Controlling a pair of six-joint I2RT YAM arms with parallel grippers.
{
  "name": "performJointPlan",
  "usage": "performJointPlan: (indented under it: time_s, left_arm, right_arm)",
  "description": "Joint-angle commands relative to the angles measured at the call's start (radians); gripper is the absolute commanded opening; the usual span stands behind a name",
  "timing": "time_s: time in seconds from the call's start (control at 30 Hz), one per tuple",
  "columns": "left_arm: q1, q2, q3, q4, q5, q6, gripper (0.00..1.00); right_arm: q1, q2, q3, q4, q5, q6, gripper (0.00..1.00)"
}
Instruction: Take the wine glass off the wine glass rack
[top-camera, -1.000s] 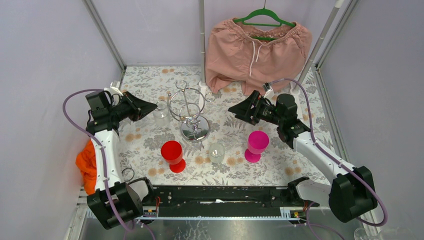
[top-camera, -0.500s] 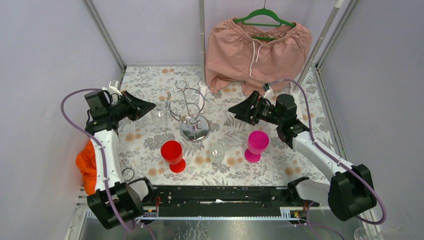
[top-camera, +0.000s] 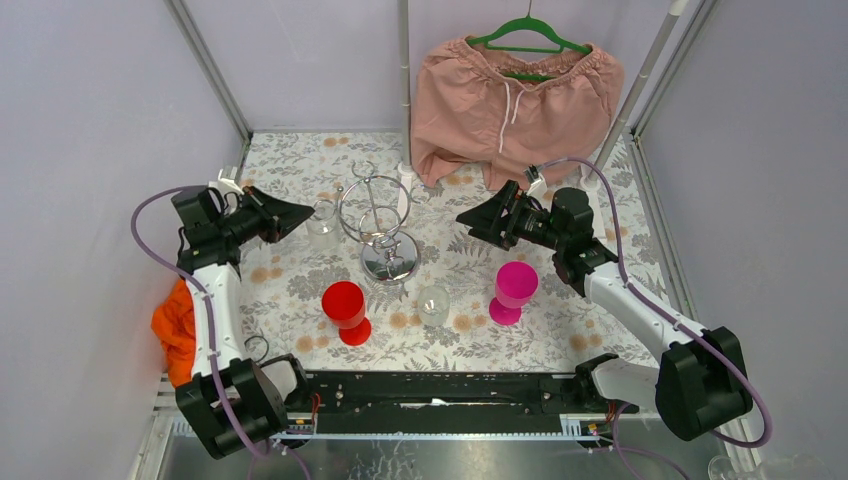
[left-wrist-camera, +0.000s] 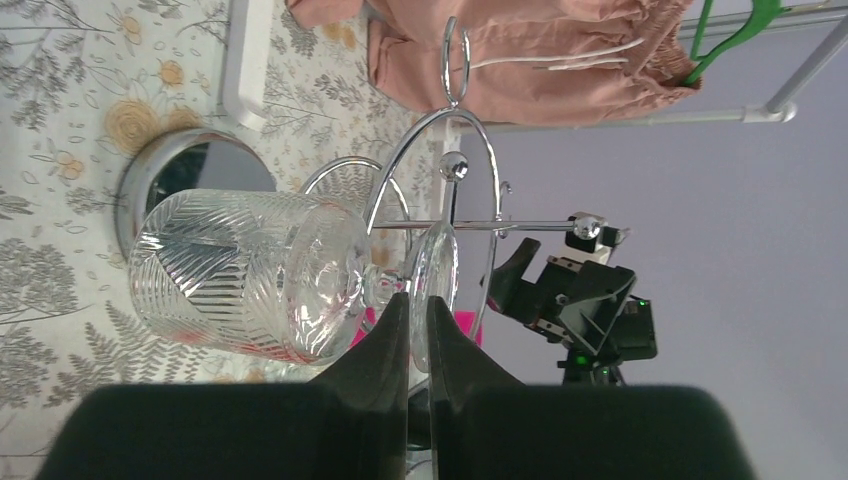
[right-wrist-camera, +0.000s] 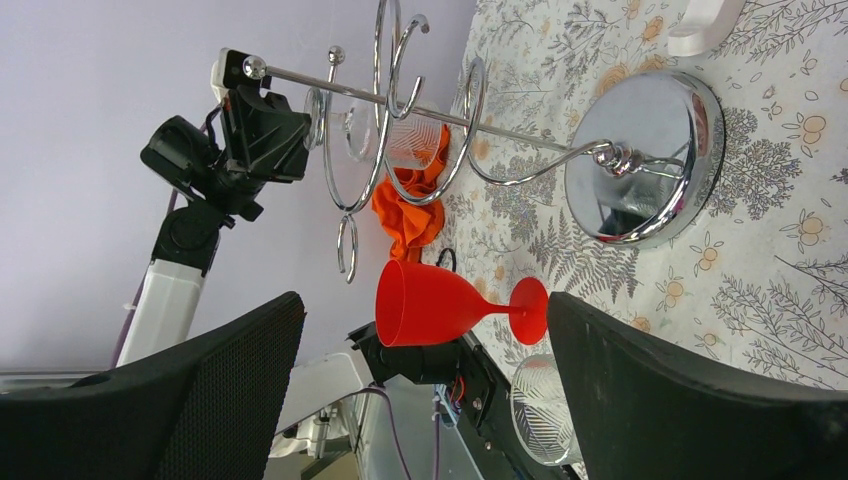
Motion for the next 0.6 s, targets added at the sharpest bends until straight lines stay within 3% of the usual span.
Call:
performJointPlan:
  time_s: [0.0, 0.57]
  left_arm:
    - [0.004, -0.004, -0.053, 0.126, 0.054, -0.100, 0.00]
    - [0.064, -0.022, -0.080, 0.146, 0.130, -0.152, 0.00]
  right_arm:
    - [-0.007, 0.005, 0.000, 0.047, -0.022, 0.006, 1.00]
    - [-0.009, 0.014, -0.017, 0.069, -0.026, 0.016, 1.00]
